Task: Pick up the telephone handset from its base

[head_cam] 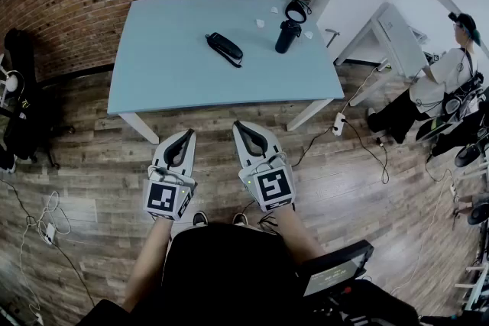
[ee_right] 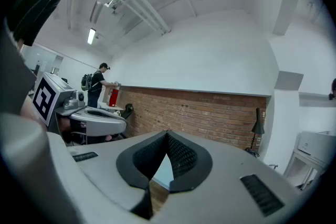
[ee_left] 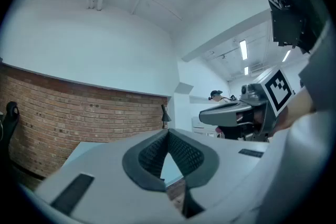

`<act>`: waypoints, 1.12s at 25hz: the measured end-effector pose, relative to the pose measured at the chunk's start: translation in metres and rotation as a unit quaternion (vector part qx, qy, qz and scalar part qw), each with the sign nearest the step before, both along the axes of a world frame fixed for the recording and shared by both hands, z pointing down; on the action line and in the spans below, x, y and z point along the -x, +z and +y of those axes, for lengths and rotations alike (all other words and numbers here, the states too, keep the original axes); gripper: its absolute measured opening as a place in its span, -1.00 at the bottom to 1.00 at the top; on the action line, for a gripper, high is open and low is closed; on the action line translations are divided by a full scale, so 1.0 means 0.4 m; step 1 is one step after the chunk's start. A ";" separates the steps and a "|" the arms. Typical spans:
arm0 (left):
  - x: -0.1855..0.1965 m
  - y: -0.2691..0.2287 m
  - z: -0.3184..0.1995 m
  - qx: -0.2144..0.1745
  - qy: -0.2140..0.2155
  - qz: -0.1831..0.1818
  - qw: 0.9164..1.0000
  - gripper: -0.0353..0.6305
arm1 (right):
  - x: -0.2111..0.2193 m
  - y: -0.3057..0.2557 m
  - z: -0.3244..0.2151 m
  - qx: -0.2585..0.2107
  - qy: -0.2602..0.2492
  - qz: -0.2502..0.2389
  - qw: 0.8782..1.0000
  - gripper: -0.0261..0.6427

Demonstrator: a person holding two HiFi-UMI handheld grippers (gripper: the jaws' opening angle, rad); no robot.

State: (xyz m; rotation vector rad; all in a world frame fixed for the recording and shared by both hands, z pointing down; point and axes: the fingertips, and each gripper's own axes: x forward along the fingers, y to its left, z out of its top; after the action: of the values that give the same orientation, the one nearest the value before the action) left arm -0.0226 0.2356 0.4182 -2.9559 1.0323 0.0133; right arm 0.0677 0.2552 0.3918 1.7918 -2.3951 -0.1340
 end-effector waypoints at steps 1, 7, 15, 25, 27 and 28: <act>-0.003 0.003 0.000 0.002 -0.001 -0.002 1.000 -0.85 | -0.002 -0.001 -0.001 -0.004 -0.005 0.000 1.000 -0.88; -0.060 0.013 -0.015 0.001 0.000 -0.007 1.000 -0.85 | -0.038 0.002 -0.004 -0.015 -0.006 -0.021 1.000 -0.84; -0.005 -0.001 -0.043 -0.010 -0.001 0.002 1.000 -0.85 | 0.030 0.008 -0.015 -0.025 -0.005 0.012 1.000 -0.83; 0.056 0.006 -0.036 -0.012 0.004 0.007 1.000 -0.85 | 0.097 0.012 -0.012 -0.028 -0.003 0.021 0.999 -0.83; 0.074 0.007 -0.034 -0.015 0.007 0.005 1.000 -0.85 | 0.114 0.015 -0.010 -0.029 0.001 0.022 0.999 -0.83; 0.083 0.009 -0.032 -0.015 0.009 0.005 1.000 -0.85 | 0.122 0.018 -0.007 -0.028 0.003 0.022 0.999 -0.83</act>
State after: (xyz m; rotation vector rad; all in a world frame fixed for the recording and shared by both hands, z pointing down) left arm -0.0558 0.2228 0.4218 -2.9415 0.9979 0.0417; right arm 0.0190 0.2523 0.3991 1.7994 -2.3783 -0.2403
